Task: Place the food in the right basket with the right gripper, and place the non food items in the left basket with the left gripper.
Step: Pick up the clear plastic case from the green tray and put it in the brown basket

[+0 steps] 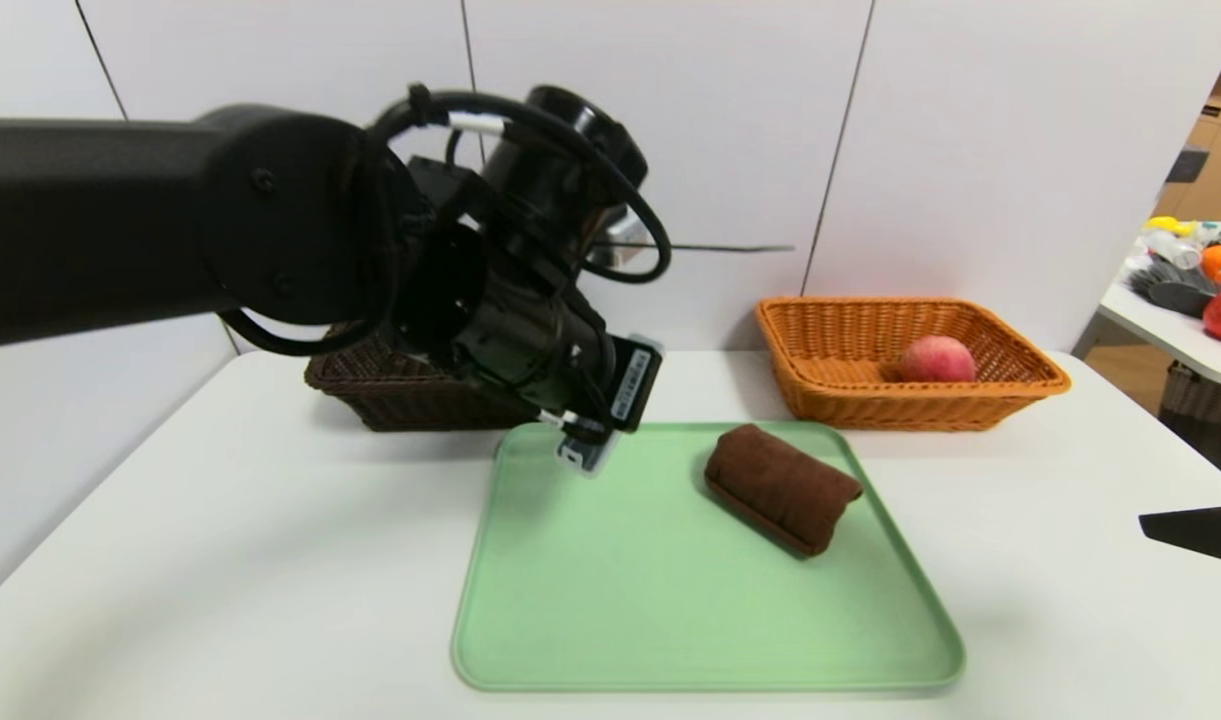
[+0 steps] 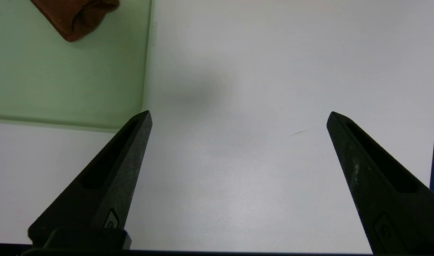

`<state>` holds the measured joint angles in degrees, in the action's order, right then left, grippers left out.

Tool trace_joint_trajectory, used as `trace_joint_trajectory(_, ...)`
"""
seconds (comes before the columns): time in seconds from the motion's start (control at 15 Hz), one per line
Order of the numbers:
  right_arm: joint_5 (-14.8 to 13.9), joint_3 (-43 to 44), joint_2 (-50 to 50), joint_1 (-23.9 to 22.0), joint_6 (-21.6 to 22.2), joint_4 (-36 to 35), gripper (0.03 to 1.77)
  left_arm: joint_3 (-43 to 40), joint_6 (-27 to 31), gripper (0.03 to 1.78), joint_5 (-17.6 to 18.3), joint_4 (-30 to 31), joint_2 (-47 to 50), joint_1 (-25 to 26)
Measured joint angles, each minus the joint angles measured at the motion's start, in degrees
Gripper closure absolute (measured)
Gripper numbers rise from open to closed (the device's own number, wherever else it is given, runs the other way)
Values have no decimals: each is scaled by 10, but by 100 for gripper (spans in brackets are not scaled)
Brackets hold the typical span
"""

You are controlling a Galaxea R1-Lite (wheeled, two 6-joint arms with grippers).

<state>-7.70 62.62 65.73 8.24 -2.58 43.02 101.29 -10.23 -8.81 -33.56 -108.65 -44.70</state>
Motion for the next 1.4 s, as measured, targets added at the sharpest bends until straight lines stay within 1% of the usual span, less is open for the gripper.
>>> trace_joint_trajectory(0.13,0,0,-2,0,0,0,10,57,0,125,5,-26,4,31)
trace_joint_trajectory(0.2,1,0,-3,0,0,0,10,84,0,125,13,-37,4,51)
trace_joint_trajectory(0.33,1,0,-4,0,0,0,10,109,2,125,25,-36,-3,101)
trace_joint_trajectory(0.47,1,0,-6,0,0,0,10,117,4,125,33,-21,-18,154)
trace_joint_trajectory(0.67,1,-1,-6,0,0,0,10,120,4,125,64,-13,-38,216)
trace_joint_trajectory(0.87,1,-2,-7,1,-1,0,10,120,2,125,67,-3,-62,266)
trace_joint_trajectory(1.07,1,-4,-7,0,0,0,10,120,2,125,67,7,-84,299)
trace_joint_trajectory(1.4,2,-4,-10,0,0,1,10,120,1,125,67,22,-108,316)
